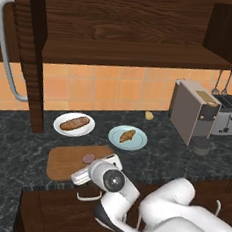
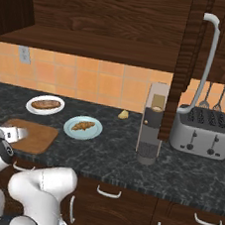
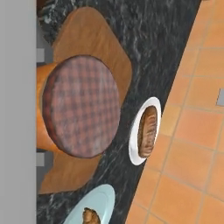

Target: From the different types of pastries on the counter, select a croissant and place it on the cutting board. Then retrieve a jar of jam from the cabinet and place it alongside the croissant on the cutting board.

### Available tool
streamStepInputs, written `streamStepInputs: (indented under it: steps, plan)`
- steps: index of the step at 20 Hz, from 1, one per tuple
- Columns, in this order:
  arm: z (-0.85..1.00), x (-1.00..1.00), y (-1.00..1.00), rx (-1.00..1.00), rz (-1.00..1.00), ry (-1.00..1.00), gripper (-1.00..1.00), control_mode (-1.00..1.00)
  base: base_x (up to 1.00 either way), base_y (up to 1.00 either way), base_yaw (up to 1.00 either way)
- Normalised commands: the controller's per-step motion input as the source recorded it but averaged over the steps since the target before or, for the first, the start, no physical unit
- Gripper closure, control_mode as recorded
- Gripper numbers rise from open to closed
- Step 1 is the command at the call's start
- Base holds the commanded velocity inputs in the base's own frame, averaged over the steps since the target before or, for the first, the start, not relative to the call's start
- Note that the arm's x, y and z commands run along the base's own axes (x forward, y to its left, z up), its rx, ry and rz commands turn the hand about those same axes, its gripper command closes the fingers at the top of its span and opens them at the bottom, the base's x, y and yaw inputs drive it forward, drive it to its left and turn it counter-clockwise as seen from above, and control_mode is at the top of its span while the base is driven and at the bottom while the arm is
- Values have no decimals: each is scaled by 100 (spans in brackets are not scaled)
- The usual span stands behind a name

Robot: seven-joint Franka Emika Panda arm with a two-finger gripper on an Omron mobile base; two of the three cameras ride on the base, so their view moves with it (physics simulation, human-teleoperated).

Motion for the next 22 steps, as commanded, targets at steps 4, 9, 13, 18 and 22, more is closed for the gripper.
streamStepInputs:
  steps: [4, 9, 13, 18, 22]
  plan:
    - [-79, 100, -29, 0, 0, -25, 100, -100, 0, 0, 0]
    - [-77, 65, -21, 7, 0, -25, 100, -100, 0, 0, 0]
    - [-19, 9, -54, 21, 0, -2, 100, -100, 0, 0, 0]
    - [1, 11, -78, 40, 0, 22, 100, -100, 0, 0, 0]
    - [1, 47, -82, 25, 0, 10, 100, -100, 0, 0, 0]
